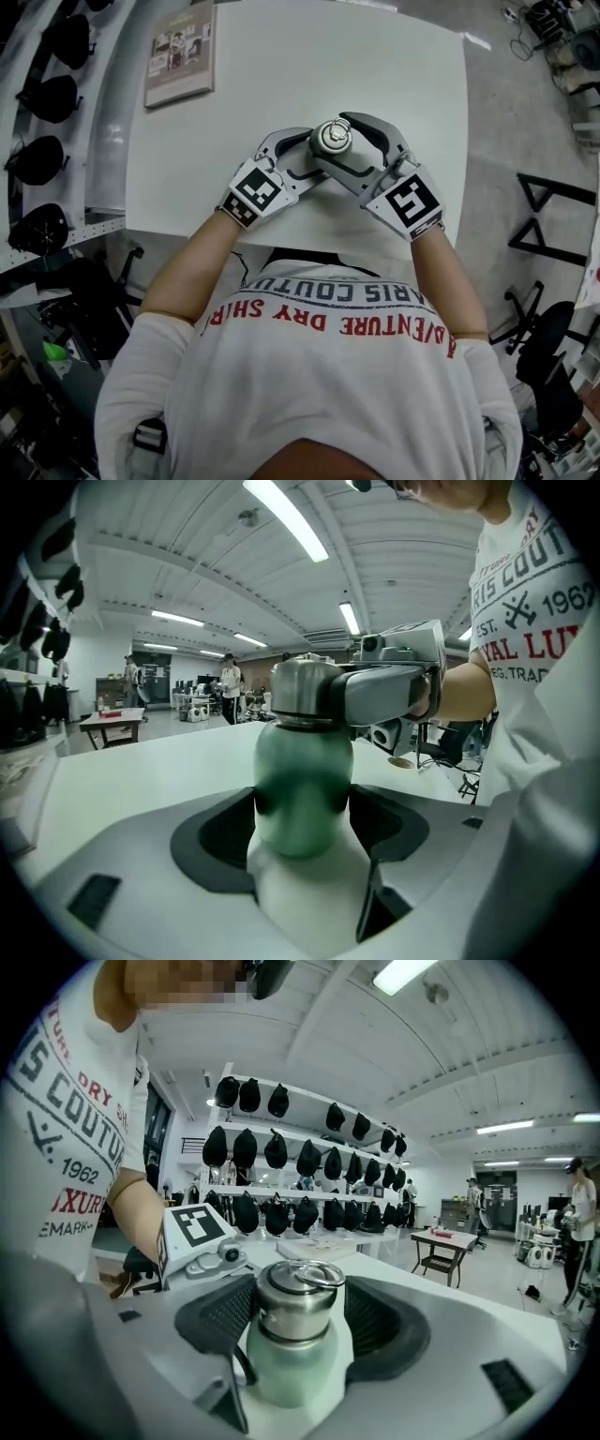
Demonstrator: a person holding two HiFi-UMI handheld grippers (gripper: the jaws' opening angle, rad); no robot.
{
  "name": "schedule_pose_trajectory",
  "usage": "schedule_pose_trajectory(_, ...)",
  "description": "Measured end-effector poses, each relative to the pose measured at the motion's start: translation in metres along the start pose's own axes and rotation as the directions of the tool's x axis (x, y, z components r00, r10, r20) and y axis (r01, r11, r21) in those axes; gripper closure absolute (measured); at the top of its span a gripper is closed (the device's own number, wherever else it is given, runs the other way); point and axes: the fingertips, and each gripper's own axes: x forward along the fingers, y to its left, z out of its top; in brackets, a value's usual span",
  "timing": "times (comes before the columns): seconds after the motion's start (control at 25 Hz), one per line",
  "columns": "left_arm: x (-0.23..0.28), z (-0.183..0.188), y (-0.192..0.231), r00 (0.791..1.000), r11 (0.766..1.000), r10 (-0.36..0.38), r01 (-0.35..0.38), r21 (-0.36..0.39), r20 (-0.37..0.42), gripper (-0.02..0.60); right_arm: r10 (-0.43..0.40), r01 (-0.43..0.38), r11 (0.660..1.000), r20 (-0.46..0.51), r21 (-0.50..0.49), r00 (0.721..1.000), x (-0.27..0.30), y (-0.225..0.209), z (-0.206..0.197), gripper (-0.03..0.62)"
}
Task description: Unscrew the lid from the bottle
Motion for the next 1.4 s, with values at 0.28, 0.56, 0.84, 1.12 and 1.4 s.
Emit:
schedule_pose_trajectory(0.28, 0.000, -0.001, -0.003, 0.997, 0.996, 0.071, -0.072, -0.043, -0.019, 0.256, -0.021, 0.021, 1.000, -0.026, 0.001, 0.999, 0.004, 0.003, -0.001, 0.310)
schedule_pose_trajectory(0.56, 0.001, 0.001, -0.003, 0.999, 0.999, 0.043, -0.044, -0.032, -0.031, 0.256, 0.023, -0.024, 0.999, -0.040, -0.030, 0.999, 0.001, 0.004, -0.002, 0.326)
schedule_pose_trajectory(0.84, -0.001, -0.001, 0.001, 0.997, 0.999, -0.048, 0.049, 0.018, -0.052, 0.256, 0.098, -0.101, 0.994, -0.043, -0.047, 0.994, 0.005, 0.006, -0.002, 0.326)
schedule_pose_trajectory(1.12, -0.002, -0.002, 0.002, 0.980, 0.978, -0.168, 0.179, 0.103, -0.103, 0.256, 0.205, -0.210, 0.975, -0.066, -0.071, 0.976, 0.006, 0.008, -0.001, 0.326)
schedule_pose_trajectory(1.4, -0.003, -0.005, 0.003, 0.961, 0.954, -0.239, 0.259, 0.149, -0.136, 0.256, 0.256, -0.258, 0.964, -0.047, -0.059, 0.966, 0.009, 0.011, 0.005, 0.326)
